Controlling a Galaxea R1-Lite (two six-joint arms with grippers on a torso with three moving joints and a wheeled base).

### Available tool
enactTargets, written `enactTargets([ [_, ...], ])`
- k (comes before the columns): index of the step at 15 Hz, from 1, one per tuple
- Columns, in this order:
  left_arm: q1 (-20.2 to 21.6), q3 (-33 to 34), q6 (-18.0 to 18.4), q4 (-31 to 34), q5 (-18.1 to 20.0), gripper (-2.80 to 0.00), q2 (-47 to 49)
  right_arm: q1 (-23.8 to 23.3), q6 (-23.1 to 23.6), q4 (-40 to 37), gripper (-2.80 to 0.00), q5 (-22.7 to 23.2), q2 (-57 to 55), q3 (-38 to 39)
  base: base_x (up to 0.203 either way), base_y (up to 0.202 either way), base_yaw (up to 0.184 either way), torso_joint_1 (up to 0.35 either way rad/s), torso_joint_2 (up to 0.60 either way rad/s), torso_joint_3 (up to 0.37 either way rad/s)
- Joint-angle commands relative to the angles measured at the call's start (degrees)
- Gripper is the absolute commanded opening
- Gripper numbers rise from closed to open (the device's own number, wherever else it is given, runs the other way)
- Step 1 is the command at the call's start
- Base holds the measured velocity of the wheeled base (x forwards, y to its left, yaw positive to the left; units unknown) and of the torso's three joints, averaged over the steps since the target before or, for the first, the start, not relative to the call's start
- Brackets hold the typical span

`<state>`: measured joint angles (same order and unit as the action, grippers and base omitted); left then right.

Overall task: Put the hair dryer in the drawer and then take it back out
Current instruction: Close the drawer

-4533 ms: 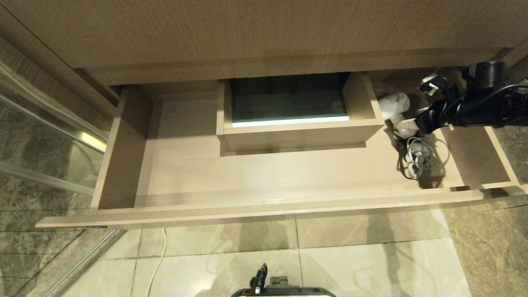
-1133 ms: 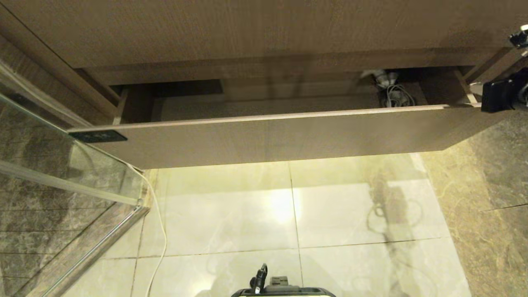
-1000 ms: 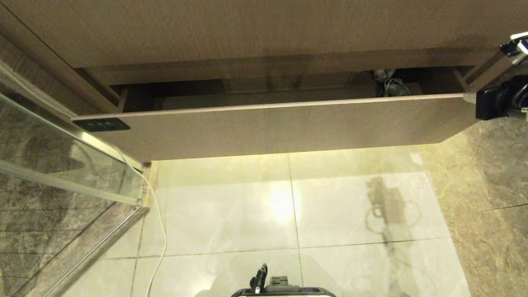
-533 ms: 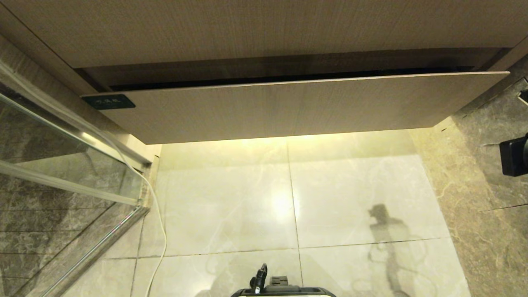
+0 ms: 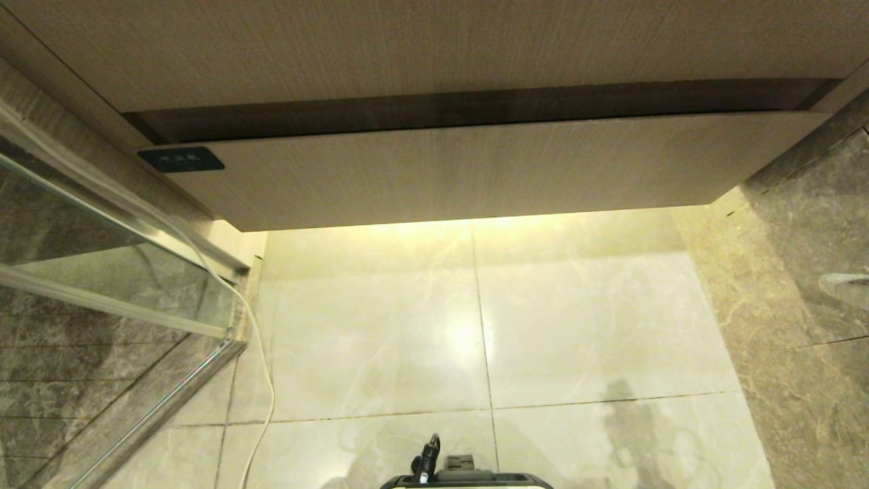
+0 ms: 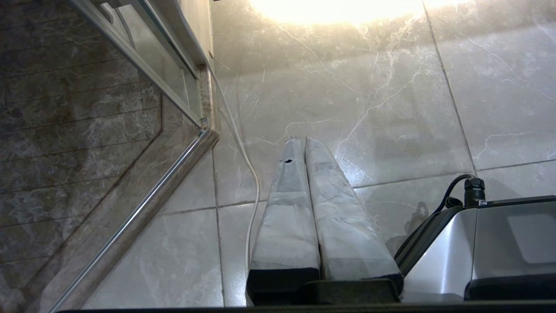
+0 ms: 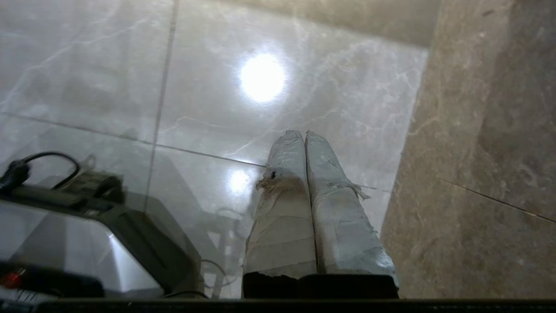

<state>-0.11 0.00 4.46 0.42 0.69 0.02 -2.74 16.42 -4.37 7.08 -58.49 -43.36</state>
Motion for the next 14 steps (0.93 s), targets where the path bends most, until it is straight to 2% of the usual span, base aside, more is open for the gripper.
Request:
enactTargets([
  [1, -0.1, 0.1, 0.0, 0.0, 0.0, -2.80, 0.0, 1.9, 0.2, -0.6, -2.80, 0.1, 7.6, 2.8, 0.000, 0.000, 0.000, 0.000, 0.00, 0.000],
  [5, 0.0, 0.1, 0.0, 0.0, 0.0, -2.80, 0.0, 3.4, 2.1, -2.0, -2.80, 0.1, 11.2, 3.7, 0.000, 0.000, 0.000, 0.000, 0.00, 0.000],
  [9, 0.0, 0.1, 0.0, 0.0, 0.0, -2.80, 0.0, 4.1, 2.6, -4.6, -2.80, -2.3, 11.2, 2.6, 0.000, 0.000, 0.000, 0.000, 0.00, 0.000],
  [14, 0.0, 0.1, 0.0, 0.0, 0.0, -2.80, 0.0, 3.8, 2.1, -3.8, -2.80, -2.9, -4.3, 1.6, 0.000, 0.000, 0.000, 0.000, 0.00, 0.000],
])
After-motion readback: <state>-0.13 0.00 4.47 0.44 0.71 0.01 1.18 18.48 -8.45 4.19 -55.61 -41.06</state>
